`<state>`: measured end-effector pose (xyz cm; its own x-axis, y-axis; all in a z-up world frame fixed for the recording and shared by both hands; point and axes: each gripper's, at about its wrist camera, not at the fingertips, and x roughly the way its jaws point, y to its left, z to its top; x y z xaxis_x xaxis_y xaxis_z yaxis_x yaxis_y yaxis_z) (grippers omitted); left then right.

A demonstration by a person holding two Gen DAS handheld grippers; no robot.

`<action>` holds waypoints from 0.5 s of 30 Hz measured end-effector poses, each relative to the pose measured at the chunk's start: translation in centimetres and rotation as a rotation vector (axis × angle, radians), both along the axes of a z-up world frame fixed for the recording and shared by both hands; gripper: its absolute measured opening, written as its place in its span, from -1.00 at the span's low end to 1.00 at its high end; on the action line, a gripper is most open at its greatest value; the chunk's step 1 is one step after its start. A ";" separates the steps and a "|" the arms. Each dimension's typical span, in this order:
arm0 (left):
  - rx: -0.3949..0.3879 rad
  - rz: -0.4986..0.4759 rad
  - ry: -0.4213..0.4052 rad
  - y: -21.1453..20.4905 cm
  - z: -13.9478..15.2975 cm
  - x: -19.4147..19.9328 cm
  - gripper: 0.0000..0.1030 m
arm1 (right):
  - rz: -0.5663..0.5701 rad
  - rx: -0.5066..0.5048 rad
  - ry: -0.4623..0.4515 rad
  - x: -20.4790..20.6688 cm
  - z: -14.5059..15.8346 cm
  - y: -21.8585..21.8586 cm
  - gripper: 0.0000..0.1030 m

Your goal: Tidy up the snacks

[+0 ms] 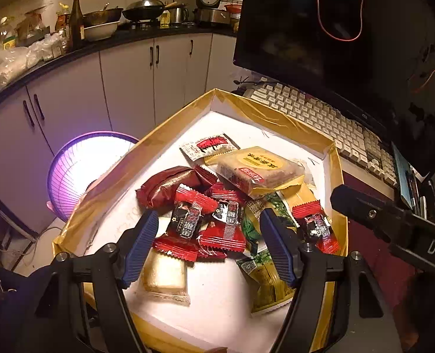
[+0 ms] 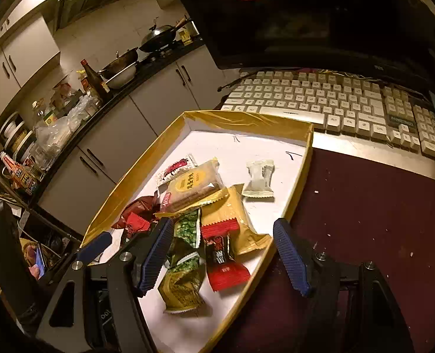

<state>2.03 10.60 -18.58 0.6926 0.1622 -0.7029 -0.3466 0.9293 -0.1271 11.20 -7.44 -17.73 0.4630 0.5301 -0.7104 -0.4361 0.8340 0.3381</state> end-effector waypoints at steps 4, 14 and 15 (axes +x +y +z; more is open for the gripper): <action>0.010 0.003 -0.002 -0.2 0.3 -0.2 0.38 | -0.007 0.008 -0.003 -0.1 0.4 -0.4 0.40; 0.026 0.020 0.002 -0.1 0.4 -0.5 0.40 | 0.002 0.009 -0.011 -0.7 0.7 -0.3 0.40; 0.030 0.021 0.002 -0.2 0.4 -0.6 0.40 | 0.002 0.008 -0.010 -0.7 0.7 -0.3 0.40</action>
<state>1.45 10.45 -18.14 0.6875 0.1971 -0.6989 -0.3659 0.9254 -0.0990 10.46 -7.73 -17.06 0.4688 0.5369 -0.7014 -0.4409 0.8303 0.3409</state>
